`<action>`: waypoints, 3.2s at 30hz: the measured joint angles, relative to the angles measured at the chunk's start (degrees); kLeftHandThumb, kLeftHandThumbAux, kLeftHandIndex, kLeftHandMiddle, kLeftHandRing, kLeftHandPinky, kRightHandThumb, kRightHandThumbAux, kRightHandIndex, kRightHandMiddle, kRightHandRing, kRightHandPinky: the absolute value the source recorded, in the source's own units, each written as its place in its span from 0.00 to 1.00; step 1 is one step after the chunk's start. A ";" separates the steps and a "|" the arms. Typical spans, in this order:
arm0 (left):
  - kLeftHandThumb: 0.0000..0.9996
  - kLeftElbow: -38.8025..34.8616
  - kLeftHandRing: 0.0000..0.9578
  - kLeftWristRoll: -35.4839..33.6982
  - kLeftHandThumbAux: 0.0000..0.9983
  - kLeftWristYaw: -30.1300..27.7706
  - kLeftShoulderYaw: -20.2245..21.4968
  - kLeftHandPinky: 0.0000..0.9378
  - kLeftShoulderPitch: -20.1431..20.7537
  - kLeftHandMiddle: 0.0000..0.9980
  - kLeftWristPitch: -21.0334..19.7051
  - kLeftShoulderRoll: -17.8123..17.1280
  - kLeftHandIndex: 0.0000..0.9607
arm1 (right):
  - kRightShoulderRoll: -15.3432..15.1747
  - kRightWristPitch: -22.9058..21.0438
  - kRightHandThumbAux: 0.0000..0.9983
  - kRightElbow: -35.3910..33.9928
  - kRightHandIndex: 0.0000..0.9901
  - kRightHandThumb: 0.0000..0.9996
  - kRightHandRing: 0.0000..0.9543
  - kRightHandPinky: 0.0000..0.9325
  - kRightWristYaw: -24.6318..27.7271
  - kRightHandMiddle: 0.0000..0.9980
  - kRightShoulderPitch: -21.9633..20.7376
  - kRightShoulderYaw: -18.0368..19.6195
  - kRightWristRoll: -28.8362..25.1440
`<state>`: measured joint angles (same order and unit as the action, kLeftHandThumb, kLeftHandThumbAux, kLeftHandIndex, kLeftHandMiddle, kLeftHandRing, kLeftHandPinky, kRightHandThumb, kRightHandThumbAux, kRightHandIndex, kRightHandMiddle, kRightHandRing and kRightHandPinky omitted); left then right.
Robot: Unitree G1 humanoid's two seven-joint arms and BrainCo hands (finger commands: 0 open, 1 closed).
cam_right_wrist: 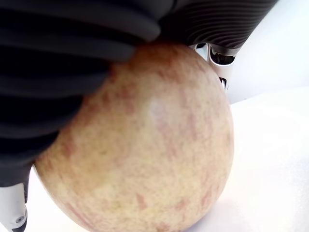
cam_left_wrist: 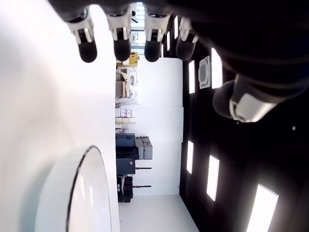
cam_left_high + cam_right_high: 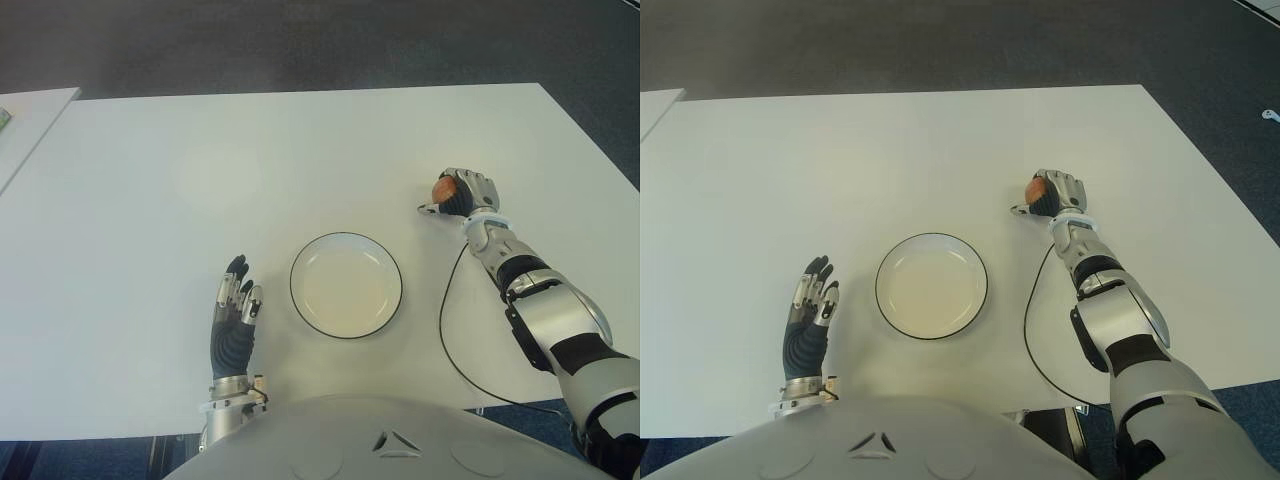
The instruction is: Put the apples into the plate.
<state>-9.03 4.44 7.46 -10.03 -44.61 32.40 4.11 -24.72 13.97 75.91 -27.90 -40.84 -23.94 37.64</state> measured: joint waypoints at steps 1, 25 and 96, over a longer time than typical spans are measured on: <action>0.06 0.00 0.00 0.00 0.45 0.00 0.00 0.00 0.00 0.00 -0.09 0.00 0.00 | 0.00 0.00 0.66 0.00 0.38 0.95 0.55 0.64 0.01 0.51 0.00 0.03 0.00; 0.05 0.71 0.00 -1.11 0.45 0.00 0.55 0.00 0.28 0.00 -0.84 -0.16 0.00 | -1.73 5.27 0.66 -0.73 0.38 0.95 0.55 0.66 -0.79 0.50 -0.59 0.22 0.18; 0.06 7.40 0.00 -3.25 0.45 -2.11 3.13 0.00 5.35 0.00 0.21 0.04 0.00 | -4.67 26.09 0.67 -61.99 0.41 0.86 0.87 0.87 5.87 0.54 20.68 -1.44 10.51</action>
<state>-1.63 1.19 5.35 -6.90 -39.26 32.61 4.15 -29.38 40.06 13.93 -22.03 -20.16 -25.38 48.15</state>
